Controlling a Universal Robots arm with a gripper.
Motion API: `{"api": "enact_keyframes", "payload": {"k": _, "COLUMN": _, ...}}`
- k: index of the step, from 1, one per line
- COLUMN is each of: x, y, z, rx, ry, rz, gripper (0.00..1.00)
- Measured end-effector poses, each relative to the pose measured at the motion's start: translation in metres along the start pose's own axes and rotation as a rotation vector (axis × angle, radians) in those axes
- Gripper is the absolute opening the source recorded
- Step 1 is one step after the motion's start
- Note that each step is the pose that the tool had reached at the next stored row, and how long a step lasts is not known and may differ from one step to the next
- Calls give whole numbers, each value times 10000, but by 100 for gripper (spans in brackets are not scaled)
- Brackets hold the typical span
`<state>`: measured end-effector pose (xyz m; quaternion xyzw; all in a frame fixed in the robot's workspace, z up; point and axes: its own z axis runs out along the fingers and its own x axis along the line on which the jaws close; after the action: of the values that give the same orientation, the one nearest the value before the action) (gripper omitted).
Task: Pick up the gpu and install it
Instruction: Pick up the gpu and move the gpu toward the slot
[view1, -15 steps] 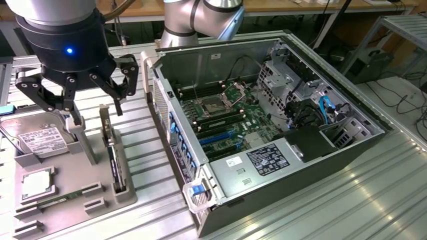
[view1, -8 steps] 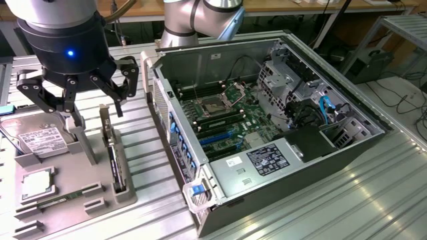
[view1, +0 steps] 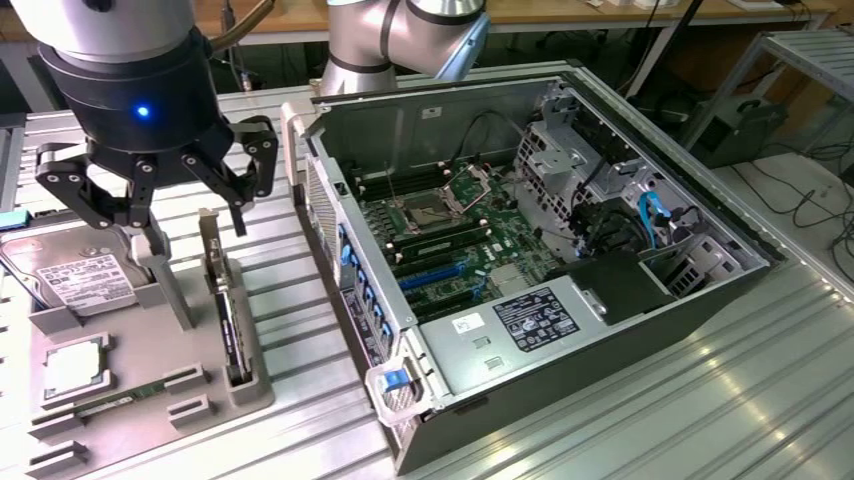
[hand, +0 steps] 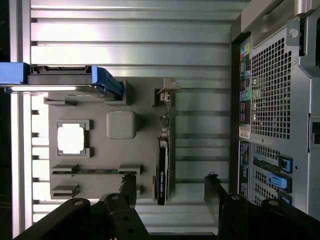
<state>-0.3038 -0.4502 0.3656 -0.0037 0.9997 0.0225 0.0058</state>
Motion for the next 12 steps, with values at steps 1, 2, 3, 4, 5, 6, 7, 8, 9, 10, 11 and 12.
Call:
{"api": "enact_keyframes", "payload": {"k": 1, "x": 0, "y": 0, "z": 4, "rx": 0, "ry": 0, "rz": 0, "gripper": 66}}
{"api": "enact_keyframes", "payload": {"k": 2, "x": 0, "y": 0, "z": 7, "rx": 0, "ry": 0, "rz": 0, "gripper": 66}}
{"api": "enact_keyframes", "payload": {"k": 3, "x": 0, "y": 0, "z": 11, "rx": 0, "ry": 0, "rz": 0, "gripper": 66}}
{"api": "enact_keyframes", "payload": {"k": 4, "x": 0, "y": -1, "z": 13, "rx": 1, "ry": 1, "rz": 0, "gripper": 66}}
{"api": "enact_keyframes", "payload": {"k": 5, "x": 0, "y": -1, "z": 17, "rx": 1, "ry": 0, "rz": 0, "gripper": 66}}
{"api": "enact_keyframes", "payload": {"k": 6, "x": 0, "y": -1, "z": 21, "rx": 1, "ry": 0, "rz": 0, "gripper": 66}}
{"api": "enact_keyframes", "payload": {"k": 7, "x": 0, "y": -1, "z": 26, "rx": 1, "ry": 1, "rz": 0, "gripper": 66}}
{"api": "enact_keyframes", "payload": {"k": 8, "x": 1, "y": -2, "z": 29, "rx": 1, "ry": 1, "rz": 0, "gripper": 66}}
{"api": "enact_keyframes", "payload": {"k": 9, "x": 1, "y": -2, "z": 32, "rx": 1, "ry": 1, "rz": 0, "gripper": 66}}
{"api": "enact_keyframes", "payload": {"k": 10, "x": 0, "y": -2, "z": 35, "rx": 1, "ry": 0, "rz": 0, "gripper": 66}}
{"api": "enact_keyframes", "payload": {"k": 11, "x": 0, "y": -2, "z": 37, "rx": 1, "ry": 0, "rz": -1, "gripper": 66}}
{"api": "enact_keyframes", "payload": {"k": 12, "x": 1, "y": -2, "z": 40, "rx": 1, "ry": 0, "rz": 0, "gripper": 66}}
